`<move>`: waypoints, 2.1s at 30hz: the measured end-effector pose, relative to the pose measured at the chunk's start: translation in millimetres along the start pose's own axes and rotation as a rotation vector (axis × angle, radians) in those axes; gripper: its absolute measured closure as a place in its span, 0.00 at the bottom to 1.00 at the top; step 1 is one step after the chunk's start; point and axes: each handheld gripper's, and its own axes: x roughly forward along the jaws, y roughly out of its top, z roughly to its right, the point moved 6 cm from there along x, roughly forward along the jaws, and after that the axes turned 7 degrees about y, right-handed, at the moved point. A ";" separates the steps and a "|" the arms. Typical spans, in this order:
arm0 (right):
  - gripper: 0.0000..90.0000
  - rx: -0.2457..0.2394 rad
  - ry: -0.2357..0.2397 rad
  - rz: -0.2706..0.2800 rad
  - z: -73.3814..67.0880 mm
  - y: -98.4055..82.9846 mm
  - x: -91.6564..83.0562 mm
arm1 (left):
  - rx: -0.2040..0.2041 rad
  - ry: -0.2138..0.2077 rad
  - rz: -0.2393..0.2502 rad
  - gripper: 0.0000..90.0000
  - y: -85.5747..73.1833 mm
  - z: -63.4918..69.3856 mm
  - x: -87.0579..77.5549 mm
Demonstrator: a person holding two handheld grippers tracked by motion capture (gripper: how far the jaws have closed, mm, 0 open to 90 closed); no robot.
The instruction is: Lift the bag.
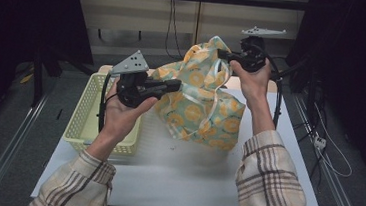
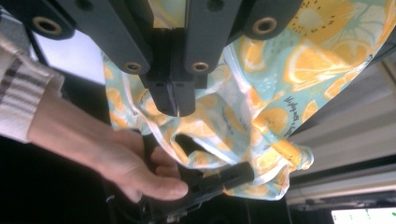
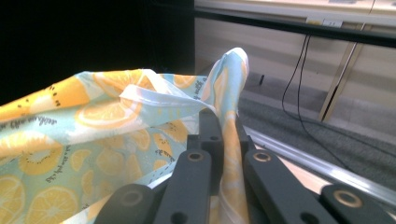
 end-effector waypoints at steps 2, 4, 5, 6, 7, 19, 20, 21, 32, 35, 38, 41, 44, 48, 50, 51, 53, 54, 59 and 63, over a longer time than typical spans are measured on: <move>1.00 0.008 -0.005 -0.013 1.8 -6.7 5.9 | 0.007 0.033 -0.035 1.00 -9.3 -5.7 3.8; 1.00 0.022 0.001 -0.029 4.1 -15.1 11.4 | 0.011 0.060 -0.074 1.00 -21.4 -10.7 10.0; 1.00 0.030 -0.002 -0.032 5.9 -20.4 14.8 | 0.003 0.059 -0.082 1.00 -25.3 -11.5 12.5; 1.00 0.035 0.001 -0.038 6.7 -23.8 17.1 | 0.001 0.057 -0.096 1.00 -30.3 -12.3 15.4; 1.00 0.038 0.000 -0.048 8.0 -28.5 19.9 | 0.005 0.062 -0.105 1.00 -34.8 -13.3 18.1; 0.82 0.124 -0.038 -0.109 33.4 -69.0 31.5 | -0.039 0.071 -0.152 0.76 -61.9 -22.8 39.9; 0.76 0.126 -0.033 -0.106 32.9 -70.0 29.8 | -0.037 0.081 -0.154 0.67 -61.9 -22.0 39.6; 0.68 0.128 -0.037 -0.105 32.7 -70.5 28.2 | -0.030 0.084 -0.150 0.61 -61.6 -20.9 38.7; 0.26 0.104 -0.054 -0.090 18.7 -72.8 -2.3 | -0.021 0.133 -0.163 0.25 -61.7 -17.9 31.4; 0.26 0.085 -0.047 -0.096 12.3 -78.0 -7.7 | -0.018 0.152 -0.165 0.20 -65.9 -17.9 30.2; 0.24 0.084 -0.052 -0.085 8.8 -83.6 -14.4 | -0.016 0.168 -0.161 0.14 -68.2 -17.9 25.8; 0.23 0.079 -0.057 -0.069 5.5 -88.6 -24.0 | -0.009 0.180 -0.160 0.10 -70.5 -17.5 17.6; 0.21 0.081 -0.058 -0.051 2.5 -91.6 -34.5 | -0.026 0.180 -0.173 0.06 -75.6 -16.4 8.8; 0.19 0.075 -0.073 -0.048 -1.7 -98.6 -48.3 | -0.023 0.187 -0.177 0.06 -84.8 -14.8 -2.6; 0.19 0.074 -0.071 -0.052 -4.6 -104.4 -53.7 | -0.018 0.177 -0.174 0.06 -89.7 -12.9 -9.0; 0.18 0.070 -0.070 -0.059 -6.2 -107.9 -56.4 | -0.011 0.172 -0.177 0.05 -92.4 -12.1 -12.5; 0.18 0.069 -0.073 -0.063 -9.6 -114.5 -61.4 | -0.006 0.179 -0.181 0.05 -98.5 -12.2 -19.3; 0.18 0.077 -0.068 -0.063 -11.4 -117.4 -63.4 | -0.013 0.185 -0.178 0.05 -101.4 -12.3 -22.6; 0.16 0.080 -0.065 -0.063 -21.9 -127.2 -73.5 | -0.017 0.219 -0.203 0.06 -115.8 -14.6 -37.7; 0.15 0.082 -0.086 -0.062 -24.5 -138.1 -84.5 | -0.039 0.235 -0.214 0.06 -129.2 -15.3 -49.3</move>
